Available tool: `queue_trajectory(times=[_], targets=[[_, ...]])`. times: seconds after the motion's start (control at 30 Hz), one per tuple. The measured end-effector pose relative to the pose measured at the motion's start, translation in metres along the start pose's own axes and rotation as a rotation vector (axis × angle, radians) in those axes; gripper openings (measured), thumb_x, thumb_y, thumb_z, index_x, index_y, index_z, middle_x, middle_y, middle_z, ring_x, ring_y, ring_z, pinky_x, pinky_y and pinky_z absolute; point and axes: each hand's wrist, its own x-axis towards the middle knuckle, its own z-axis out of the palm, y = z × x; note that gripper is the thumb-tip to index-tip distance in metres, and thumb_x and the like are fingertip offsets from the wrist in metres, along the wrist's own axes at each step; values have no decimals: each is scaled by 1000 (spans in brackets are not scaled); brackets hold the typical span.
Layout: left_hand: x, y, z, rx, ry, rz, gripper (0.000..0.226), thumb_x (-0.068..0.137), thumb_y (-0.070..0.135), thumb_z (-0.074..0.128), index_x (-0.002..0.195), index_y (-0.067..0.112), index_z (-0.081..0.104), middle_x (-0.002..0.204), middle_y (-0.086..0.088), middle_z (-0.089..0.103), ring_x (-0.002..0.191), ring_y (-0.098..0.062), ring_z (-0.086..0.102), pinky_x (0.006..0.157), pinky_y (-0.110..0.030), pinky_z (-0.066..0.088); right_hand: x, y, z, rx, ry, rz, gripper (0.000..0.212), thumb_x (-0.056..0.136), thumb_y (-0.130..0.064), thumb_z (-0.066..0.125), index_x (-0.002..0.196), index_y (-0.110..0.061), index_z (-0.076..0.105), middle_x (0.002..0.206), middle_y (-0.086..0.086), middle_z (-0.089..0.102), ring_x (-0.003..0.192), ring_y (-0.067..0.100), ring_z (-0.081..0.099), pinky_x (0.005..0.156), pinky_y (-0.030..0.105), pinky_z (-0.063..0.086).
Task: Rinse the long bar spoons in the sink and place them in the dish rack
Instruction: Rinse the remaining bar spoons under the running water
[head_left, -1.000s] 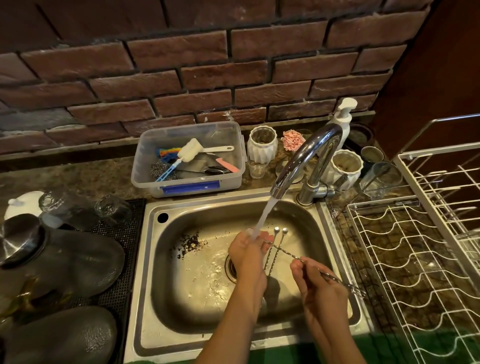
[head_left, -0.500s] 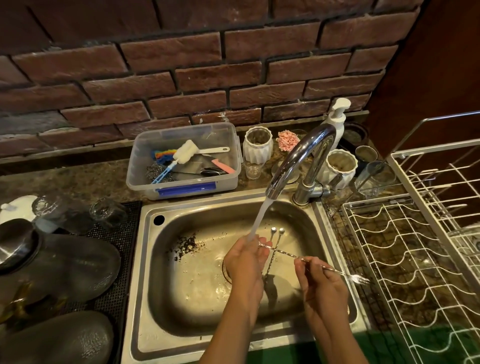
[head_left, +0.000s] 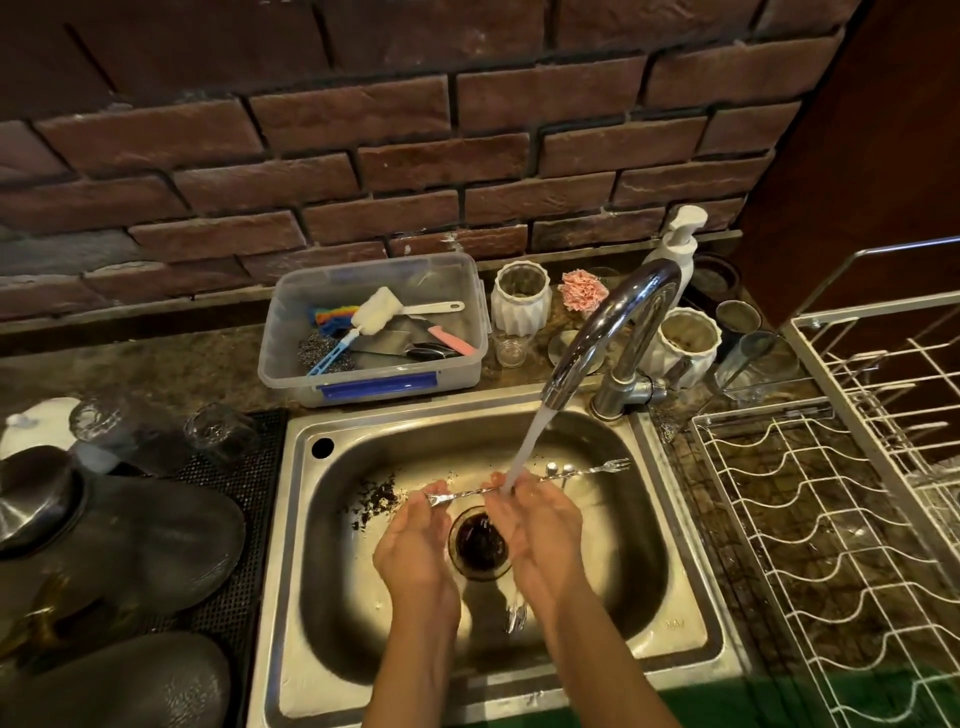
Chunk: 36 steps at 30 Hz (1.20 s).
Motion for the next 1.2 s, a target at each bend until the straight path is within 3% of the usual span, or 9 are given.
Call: queue_trajectory(times=[0.07,0.2,0.27,0.4,0.6,0.7,0.83,1.03,1.2], targets=[[-7,-6,-1,12,-10,-32,16,98,12,57,100,4,70,89,-9,77,85,-20,73,71,-27,57,-5,16,8,-67,-30,43,13,96,-1,58,105,5,65,99,22,75,100,31,73,92,38,58],[5,9,-23,4,90,-9,29,94,8,61,121,-2,62,109,-17,72,93,-26,71,92,-38,57,-1,8,1,-155,-16,20,13,94,-5,61,101,4,67,101,17,76,98,29,74,90,39,58],[16,23,-37,-47,136,33,32,95,2,57,126,-5,57,109,-22,70,88,-27,71,83,-31,60,12,-6,-11,-59,45,-49,12,94,-3,59,97,6,66,109,24,72,102,34,72,94,45,57],[0,13,-32,1,66,25,16,95,3,58,110,-3,63,77,-12,77,68,-20,75,69,-26,62,5,12,2,-138,-5,17,7,92,4,62,95,7,67,107,27,71,104,37,70,87,39,59],[10,31,-52,-73,163,32,23,95,4,59,117,-4,61,99,-22,71,75,-24,74,64,-26,62,10,3,-2,-149,7,-14,12,93,4,59,102,10,65,107,23,72,99,32,73,91,44,58],[5,26,-48,-55,136,40,25,95,4,59,117,-6,60,94,-21,73,79,-26,73,69,-28,62,11,2,1,-104,46,-31,8,94,7,57,94,8,65,107,26,71,98,34,73,93,45,58],[-8,9,-27,-28,39,7,7,94,3,60,98,0,66,72,-9,77,65,-17,74,58,-22,60,-11,26,15,-250,-62,66,11,91,3,63,99,9,68,90,18,76,82,27,75,73,35,62],[12,33,-54,-53,129,49,5,96,2,58,94,3,62,64,-7,75,59,-16,74,62,-22,61,15,-8,-5,-98,124,-75,8,94,-1,61,92,5,64,98,24,73,92,34,74,85,43,59],[12,32,-74,-34,84,98,11,98,4,55,100,-3,62,77,-14,75,61,-14,74,60,-19,60,16,-6,-5,-135,150,-172,5,96,2,57,92,0,58,93,26,70,81,38,75,69,40,62]])
